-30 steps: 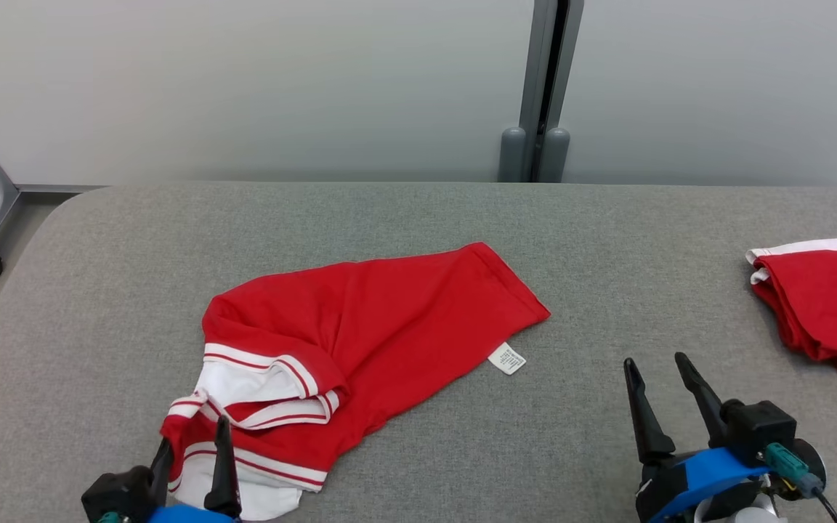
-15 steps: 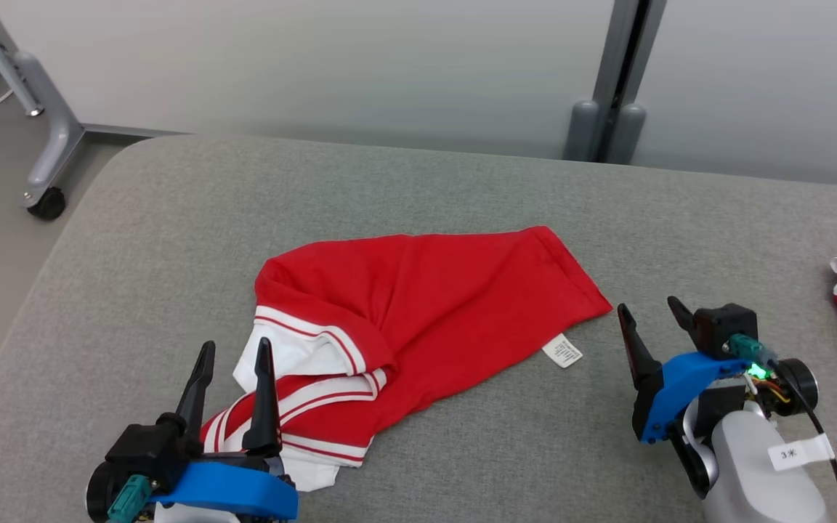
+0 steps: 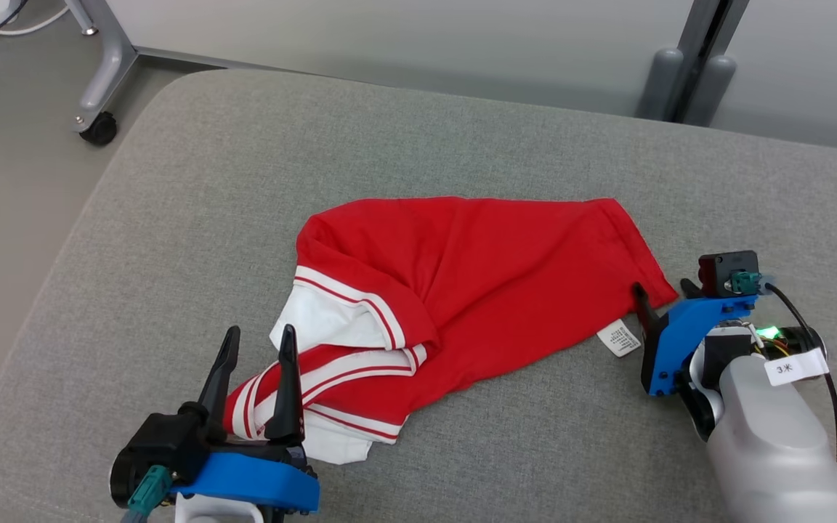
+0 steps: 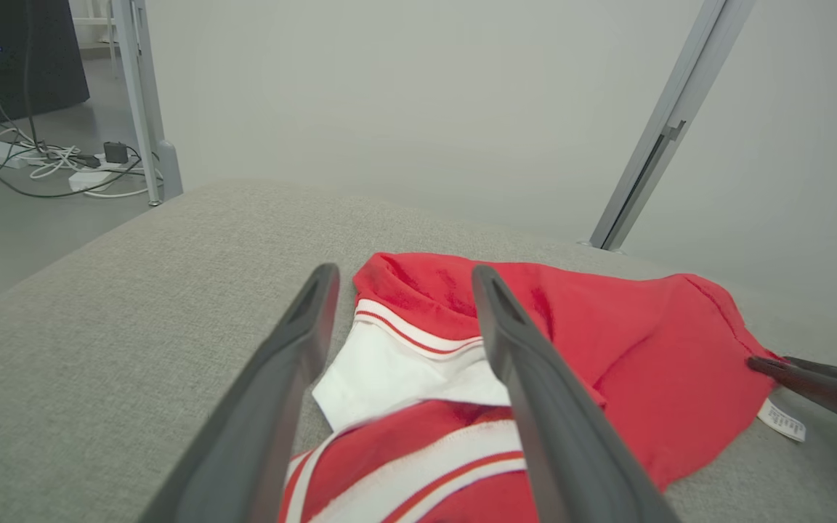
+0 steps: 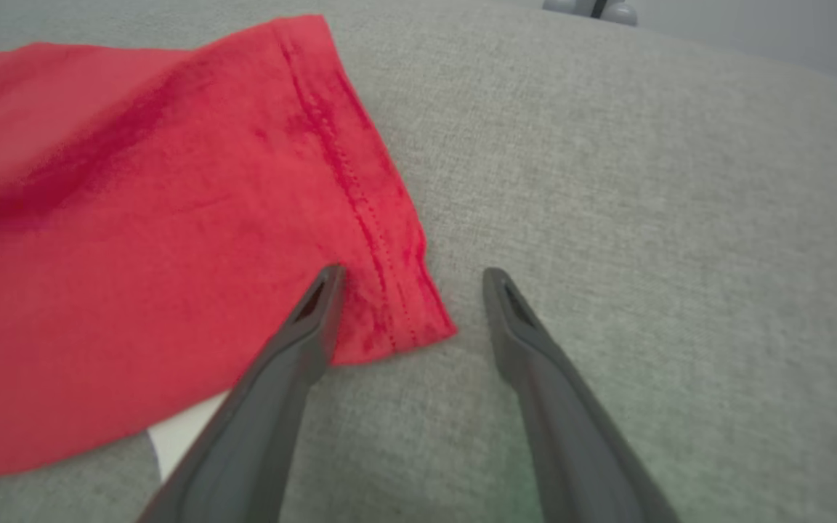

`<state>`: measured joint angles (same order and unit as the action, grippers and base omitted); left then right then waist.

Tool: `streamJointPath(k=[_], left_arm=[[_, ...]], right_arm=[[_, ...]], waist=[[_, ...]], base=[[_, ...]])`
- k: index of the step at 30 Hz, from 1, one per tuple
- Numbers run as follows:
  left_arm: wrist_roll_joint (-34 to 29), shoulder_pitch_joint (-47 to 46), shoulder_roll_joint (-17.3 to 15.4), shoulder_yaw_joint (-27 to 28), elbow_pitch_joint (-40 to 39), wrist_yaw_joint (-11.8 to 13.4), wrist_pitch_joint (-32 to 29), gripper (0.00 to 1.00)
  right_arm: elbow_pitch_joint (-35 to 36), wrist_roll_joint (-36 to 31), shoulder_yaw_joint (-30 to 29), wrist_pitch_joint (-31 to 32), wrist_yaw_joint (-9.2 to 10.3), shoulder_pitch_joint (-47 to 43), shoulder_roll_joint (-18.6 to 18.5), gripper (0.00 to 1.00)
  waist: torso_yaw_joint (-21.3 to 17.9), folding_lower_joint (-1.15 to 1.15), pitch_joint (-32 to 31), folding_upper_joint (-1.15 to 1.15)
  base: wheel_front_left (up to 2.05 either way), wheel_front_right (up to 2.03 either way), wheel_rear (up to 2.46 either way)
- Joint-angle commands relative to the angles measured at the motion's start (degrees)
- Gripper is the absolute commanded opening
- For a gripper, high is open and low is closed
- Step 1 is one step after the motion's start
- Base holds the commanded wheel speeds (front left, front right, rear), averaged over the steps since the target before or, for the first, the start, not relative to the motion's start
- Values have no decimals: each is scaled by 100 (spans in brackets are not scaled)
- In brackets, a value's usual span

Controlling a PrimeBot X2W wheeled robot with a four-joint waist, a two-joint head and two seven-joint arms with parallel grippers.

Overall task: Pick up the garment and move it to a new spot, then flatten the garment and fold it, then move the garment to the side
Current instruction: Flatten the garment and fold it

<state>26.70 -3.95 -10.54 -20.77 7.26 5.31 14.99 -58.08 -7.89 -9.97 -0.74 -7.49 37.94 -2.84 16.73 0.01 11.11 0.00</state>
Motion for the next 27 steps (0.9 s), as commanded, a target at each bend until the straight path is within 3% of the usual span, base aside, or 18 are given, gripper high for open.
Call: streamJointPath(k=[1, 2, 3, 4, 5, 15, 27], left_arm=[[-48, -101, 33, 49, 9, -30, 26, 100], [-74, -118, 50, 76, 15, -45, 25, 100], [-95, -128, 63, 99, 21, -63, 26, 100], [-128, -136, 76, 117, 29, -76, 26, 100], [-148, -137, 97, 131, 31, -89, 26, 100], [-339, -58, 191, 329, 55, -287, 26, 100], [-413, 112, 205, 340, 281, -480, 26, 100]], right_arm=[[-116, 35, -25, 29, 0, 144, -12, 69], [-215, 64, -23, 66, 0, 202, -14, 42], [-316, 73, 17, 78, 0, 248, -11, 30], [-392, 90, 61, 47, 0, 289, -9, 5], [-450, 125, 101, 3, 0, 320, -9, 0], [-556, 315, 136, -863, 1, 420, -106, 0], [222, 563, -383, -1405, 1, -965, -183, 0]], waist=[[28, -1, 67, 0], [20, -1, 90, 0], [6, -1, 110, 0], [-15, -1, 126, 0], [-43, -1, 135, 0], [-581, -1, -15, 0], [-1366, -1, -325, 0]], base=[[0, 0, 0], [0, 0, 0], [0, 0, 0], [0, 0, 0], [0, 0, 0], [0, 0, 0], [0, 0, 0]])
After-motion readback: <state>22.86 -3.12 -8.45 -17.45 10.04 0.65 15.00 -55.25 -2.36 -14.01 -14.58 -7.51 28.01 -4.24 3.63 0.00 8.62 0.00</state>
